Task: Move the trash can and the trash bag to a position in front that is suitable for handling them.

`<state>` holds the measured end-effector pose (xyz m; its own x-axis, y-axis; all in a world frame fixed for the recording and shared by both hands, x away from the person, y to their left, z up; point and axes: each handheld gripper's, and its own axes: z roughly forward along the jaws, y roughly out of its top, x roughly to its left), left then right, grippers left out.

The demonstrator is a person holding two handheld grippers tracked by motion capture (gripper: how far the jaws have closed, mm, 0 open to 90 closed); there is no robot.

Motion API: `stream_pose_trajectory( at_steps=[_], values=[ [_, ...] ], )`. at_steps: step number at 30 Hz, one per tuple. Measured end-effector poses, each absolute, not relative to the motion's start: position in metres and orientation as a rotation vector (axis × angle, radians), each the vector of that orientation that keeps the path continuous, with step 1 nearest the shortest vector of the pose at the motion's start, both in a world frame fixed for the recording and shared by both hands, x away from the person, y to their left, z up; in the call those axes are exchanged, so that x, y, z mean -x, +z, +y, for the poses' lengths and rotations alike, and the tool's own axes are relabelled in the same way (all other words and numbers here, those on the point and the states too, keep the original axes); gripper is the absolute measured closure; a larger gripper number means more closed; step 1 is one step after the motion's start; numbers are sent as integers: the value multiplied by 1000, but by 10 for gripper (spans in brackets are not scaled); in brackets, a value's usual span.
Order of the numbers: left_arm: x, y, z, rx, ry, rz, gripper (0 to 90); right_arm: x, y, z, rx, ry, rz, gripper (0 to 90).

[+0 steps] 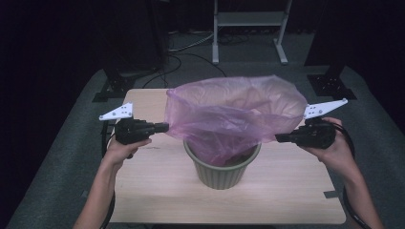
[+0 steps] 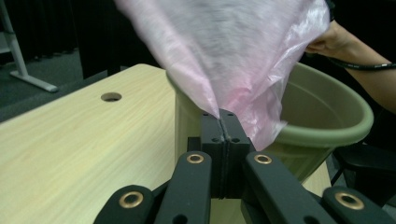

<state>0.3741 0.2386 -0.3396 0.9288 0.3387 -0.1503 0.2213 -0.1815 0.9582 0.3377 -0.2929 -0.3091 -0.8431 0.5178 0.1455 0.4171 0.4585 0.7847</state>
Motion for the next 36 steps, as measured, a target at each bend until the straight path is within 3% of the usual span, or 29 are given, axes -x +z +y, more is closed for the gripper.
stream_pose_trajectory(
  at_steps=[8, 17, 19, 24, 36],
  values=[
    [-377, -375, 246, -1731, 54, 470, 900, -345, -339, -294, -885, 1384, 2622, 900],
    [-379, -385, 240, -1726, 34, 471, 900, -347, -352, -290, -880, 1425, 2632, 898],
    [-379, -383, 241, -1730, 36, 468, 897, -345, -351, -293, -881, 1453, 2607, 782],
    [-374, -374, 246, -1738, 50, 474, 756, -335, -345, -303, -872, 1515, 2553, 640],
    [-364, -364, 257, -1780, 81, 490, 617, -318, -342, -318, -864, 1560, 2503, 563]
  ],
)
